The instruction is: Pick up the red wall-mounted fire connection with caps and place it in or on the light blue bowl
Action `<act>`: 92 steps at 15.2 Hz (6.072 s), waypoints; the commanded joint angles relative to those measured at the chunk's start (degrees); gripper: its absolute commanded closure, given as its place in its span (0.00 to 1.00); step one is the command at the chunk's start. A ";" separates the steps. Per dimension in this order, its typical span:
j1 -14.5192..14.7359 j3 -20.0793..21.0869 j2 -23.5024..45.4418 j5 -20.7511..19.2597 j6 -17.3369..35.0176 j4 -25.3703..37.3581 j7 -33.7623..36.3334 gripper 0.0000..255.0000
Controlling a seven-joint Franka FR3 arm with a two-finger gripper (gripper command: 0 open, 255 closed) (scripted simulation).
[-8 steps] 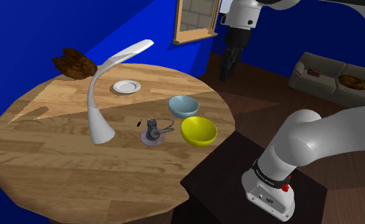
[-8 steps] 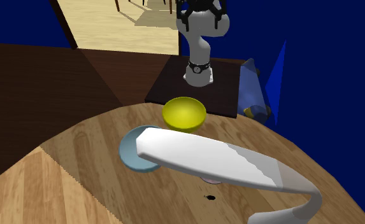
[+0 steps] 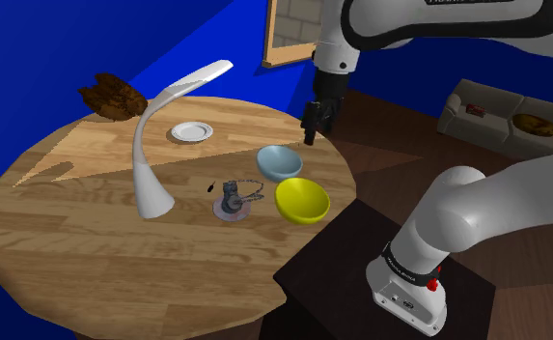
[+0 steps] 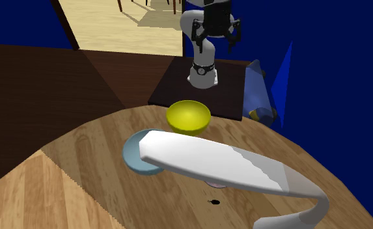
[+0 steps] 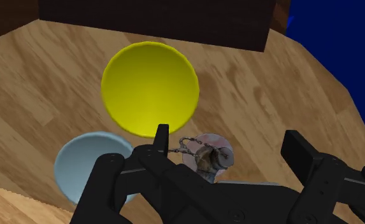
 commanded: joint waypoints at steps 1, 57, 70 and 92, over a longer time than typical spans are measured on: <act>-0.12 2.45 2.61 0.57 4.56 -1.25 3.11 0.00; -1.19 14.44 60.90 -33.62 40.62 16.33 58.46 1.00; -3.06 17.19 52.99 -27.27 33.19 17.13 53.34 1.00; -9.54 14.11 42.93 -20.80 25.82 17.74 38.37 1.00</act>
